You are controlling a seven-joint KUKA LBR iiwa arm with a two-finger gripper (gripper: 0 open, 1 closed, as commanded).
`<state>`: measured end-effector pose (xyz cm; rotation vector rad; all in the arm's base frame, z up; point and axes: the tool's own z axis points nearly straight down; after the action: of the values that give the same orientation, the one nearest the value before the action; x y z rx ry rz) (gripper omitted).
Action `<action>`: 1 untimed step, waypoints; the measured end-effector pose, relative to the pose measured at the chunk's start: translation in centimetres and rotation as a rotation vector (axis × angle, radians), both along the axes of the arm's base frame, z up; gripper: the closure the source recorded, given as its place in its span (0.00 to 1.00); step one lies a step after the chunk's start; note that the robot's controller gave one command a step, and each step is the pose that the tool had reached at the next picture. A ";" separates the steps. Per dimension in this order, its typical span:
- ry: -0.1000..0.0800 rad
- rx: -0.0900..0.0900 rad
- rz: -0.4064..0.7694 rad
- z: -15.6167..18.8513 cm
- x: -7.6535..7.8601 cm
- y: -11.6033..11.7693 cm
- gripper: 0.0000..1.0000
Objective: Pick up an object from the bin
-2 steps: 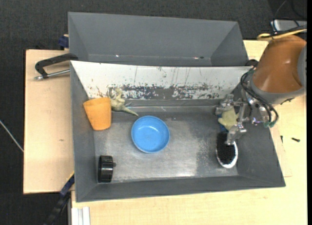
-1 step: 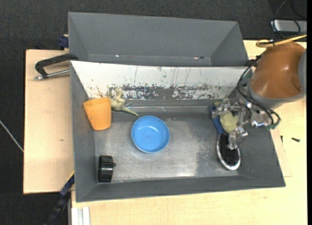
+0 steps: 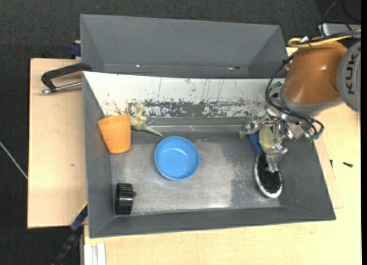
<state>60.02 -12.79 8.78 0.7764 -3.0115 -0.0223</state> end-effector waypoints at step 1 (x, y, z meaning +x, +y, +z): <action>-0.021 -0.002 0.080 0.2 -0.6 -0.4 0.00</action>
Offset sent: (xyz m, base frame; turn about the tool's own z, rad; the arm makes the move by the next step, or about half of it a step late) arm -0.0425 -0.0250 -0.0166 -0.2520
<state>59.41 -13.22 9.01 0.9026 -2.9967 -0.0090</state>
